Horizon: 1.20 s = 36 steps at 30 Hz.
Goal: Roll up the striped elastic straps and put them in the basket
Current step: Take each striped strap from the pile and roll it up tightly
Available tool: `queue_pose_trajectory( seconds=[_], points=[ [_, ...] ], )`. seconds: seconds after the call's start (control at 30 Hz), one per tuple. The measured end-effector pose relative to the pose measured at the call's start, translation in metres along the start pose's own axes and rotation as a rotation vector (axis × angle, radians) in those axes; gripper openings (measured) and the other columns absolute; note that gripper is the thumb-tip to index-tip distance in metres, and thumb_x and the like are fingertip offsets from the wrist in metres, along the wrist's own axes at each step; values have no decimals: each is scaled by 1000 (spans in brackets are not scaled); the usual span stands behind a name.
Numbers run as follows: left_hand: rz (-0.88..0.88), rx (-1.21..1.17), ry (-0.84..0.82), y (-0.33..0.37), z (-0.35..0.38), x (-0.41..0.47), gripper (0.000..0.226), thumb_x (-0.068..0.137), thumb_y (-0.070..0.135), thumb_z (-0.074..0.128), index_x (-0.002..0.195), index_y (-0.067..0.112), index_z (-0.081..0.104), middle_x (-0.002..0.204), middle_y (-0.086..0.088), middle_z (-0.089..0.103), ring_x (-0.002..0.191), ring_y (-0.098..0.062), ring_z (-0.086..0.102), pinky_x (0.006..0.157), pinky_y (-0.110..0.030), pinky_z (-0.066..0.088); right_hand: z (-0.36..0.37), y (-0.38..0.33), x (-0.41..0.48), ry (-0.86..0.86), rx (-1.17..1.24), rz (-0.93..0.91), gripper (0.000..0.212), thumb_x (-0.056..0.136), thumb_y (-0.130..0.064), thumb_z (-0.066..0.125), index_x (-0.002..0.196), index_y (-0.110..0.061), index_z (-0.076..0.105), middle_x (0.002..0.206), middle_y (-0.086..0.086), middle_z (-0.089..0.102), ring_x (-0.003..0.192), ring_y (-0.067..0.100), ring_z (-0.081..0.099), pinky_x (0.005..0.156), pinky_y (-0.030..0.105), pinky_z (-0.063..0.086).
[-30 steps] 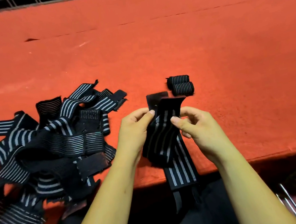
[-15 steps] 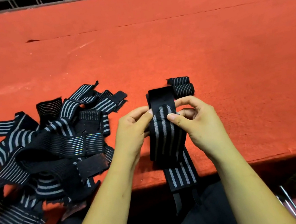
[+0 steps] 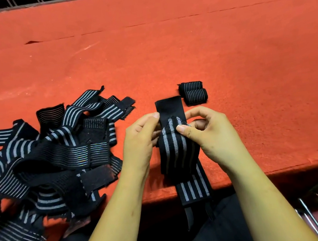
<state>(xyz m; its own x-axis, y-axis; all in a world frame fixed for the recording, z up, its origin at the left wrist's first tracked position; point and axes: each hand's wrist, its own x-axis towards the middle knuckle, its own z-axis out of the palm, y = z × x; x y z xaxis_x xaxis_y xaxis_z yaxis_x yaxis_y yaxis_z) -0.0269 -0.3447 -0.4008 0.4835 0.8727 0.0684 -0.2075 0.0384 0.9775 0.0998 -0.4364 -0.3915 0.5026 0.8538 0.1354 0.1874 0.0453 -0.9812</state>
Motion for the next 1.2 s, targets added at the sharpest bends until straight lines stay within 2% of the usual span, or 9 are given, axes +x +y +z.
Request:
queue_pose_trajectory(
  seconds=[0.17, 0.33, 0.43, 0.57, 0.73, 0.9, 1.03, 1.13, 1.2],
  points=[
    [193, 226, 24, 1, 3, 0, 27, 99, 19, 60, 72, 13, 61, 60, 12, 49, 60, -3, 42, 60, -20, 36, 1, -2, -2, -6, -58, 10, 20, 84, -19, 77, 98, -17, 63, 77, 26, 66, 63, 28, 59, 69, 54, 53],
    [279, 291, -48, 8, 3, 2, 15, 99, 11, 58, 95, 17, 71, 84, 10, 72, 79, -2, 63, 76, -19, 49, -1, -4, 4, 72, -299, -63, 13, 88, -36, 70, 97, -27, 69, 86, -4, 58, 69, 2, 52, 66, 18, 40],
    [317, 302, -104, 12, 2, 4, 14, 98, 14, 59, 95, 22, 69, 92, -2, 70, 82, -6, 62, 76, -24, 48, -3, -9, 6, -14, -189, -146, 12, 91, -25, 68, 85, -15, 69, 83, 9, 68, 72, 7, 59, 71, 31, 49],
    [355, 359, -107, 17, 4, 9, 11, 99, 20, 56, 95, 24, 66, 85, 15, 64, 82, -3, 59, 77, -21, 47, -3, -12, 7, -84, -97, -163, 17, 88, -24, 68, 82, -8, 68, 79, 14, 69, 69, 17, 59, 73, 50, 51],
    [359, 333, -142, 21, 7, 9, 15, 100, 14, 57, 92, 20, 69, 84, 13, 67, 82, -1, 61, 77, -18, 47, -1, -12, 8, -76, -24, -166, 25, 94, -12, 65, 72, -24, 66, 66, -11, 63, 65, 6, 56, 63, 33, 46],
    [120, 335, -273, 4, 3, 5, 36, 88, 46, 61, 109, 17, 66, 100, -1, 71, 92, -7, 61, 87, -30, 50, -12, -19, 20, 144, 29, -233, 16, 92, -17, 67, 82, -5, 68, 74, 15, 65, 71, 13, 57, 66, 48, 51],
    [58, 224, -240, -5, 2, 1, 30, 89, 28, 61, 113, 10, 68, 103, -7, 74, 93, -11, 66, 87, -33, 52, -21, -24, 22, 74, 54, -215, 7, 92, -14, 69, 94, -9, 72, 89, 7, 74, 85, 15, 69, 80, 45, 55],
    [50, 168, -190, -2, 3, 3, 25, 88, 24, 63, 109, 12, 70, 104, -12, 74, 93, -17, 66, 87, -37, 53, -20, -22, 19, -74, 71, -220, 19, 89, -5, 70, 107, -11, 72, 103, 2, 76, 100, 16, 71, 87, 32, 56],
    [20, 138, -176, 1, 5, 3, 19, 92, 18, 64, 108, 9, 69, 99, -9, 72, 91, -18, 66, 83, -35, 52, -18, -21, 17, -36, 90, -245, 22, 86, 0, 71, 104, -13, 73, 101, 0, 76, 98, 14, 72, 85, 28, 54]
  ],
)
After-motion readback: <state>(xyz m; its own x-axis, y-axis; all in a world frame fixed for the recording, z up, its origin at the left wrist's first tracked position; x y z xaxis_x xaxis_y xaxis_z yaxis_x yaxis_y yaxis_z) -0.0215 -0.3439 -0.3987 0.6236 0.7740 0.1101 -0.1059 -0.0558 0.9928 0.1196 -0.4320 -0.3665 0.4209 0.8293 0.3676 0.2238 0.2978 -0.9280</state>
